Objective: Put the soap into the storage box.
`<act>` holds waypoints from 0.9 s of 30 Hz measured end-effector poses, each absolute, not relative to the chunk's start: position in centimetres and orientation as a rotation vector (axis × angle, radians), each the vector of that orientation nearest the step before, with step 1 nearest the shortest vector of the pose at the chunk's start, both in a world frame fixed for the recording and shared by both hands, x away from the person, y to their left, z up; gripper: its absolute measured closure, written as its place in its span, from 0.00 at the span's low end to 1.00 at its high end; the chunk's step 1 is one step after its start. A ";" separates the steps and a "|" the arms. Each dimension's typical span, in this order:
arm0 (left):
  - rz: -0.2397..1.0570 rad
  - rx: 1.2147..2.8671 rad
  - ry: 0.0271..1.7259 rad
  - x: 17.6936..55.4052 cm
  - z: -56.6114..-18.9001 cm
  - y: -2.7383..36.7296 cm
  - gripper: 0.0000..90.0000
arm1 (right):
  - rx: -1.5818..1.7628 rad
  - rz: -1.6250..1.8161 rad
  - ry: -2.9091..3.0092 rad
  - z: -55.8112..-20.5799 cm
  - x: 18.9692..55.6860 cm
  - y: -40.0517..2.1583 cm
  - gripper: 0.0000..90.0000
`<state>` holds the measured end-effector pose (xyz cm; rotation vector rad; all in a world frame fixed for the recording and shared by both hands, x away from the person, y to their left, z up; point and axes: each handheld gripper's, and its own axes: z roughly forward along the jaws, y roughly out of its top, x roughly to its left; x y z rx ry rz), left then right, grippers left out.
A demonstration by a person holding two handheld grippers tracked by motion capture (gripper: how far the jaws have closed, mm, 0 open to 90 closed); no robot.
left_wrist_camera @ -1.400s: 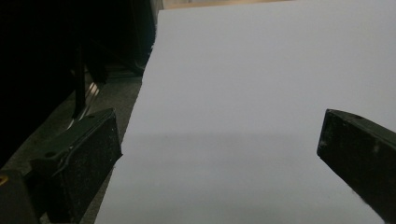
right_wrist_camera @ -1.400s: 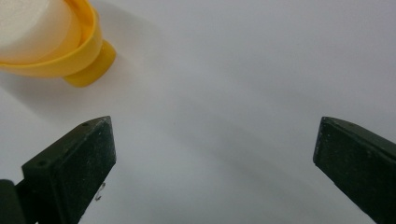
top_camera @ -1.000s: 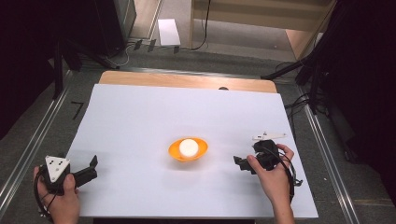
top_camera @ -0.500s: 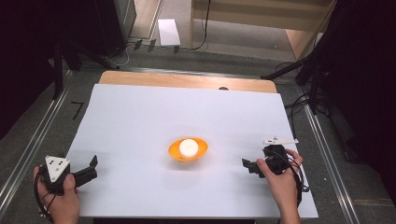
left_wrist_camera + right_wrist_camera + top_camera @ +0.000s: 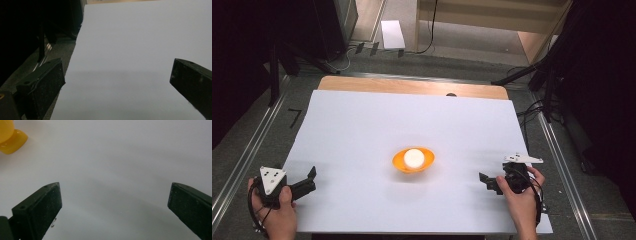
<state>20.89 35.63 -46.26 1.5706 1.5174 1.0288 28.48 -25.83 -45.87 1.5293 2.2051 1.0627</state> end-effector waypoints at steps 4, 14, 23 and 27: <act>1.028 1.574 1.518 20.9 -46.3 35.6 0.00 | 1.534 1.100 2.169 -46.3 28.1 -26.9 0.00; 1.020 1.569 1.519 20.9 -46.3 35.7 0.00 | 1.508 1.135 2.075 -47.1 26.9 -29.7 0.00; 1.009 1.565 1.524 20.9 -46.2 35.8 0.00 | 1.524 1.217 2.017 -48.1 25.8 -32.3 0.01; 1.007 1.565 1.525 20.9 -46.2 35.8 0.00 | 1.536 1.240 1.988 -48.2 25.4 -33.2 0.04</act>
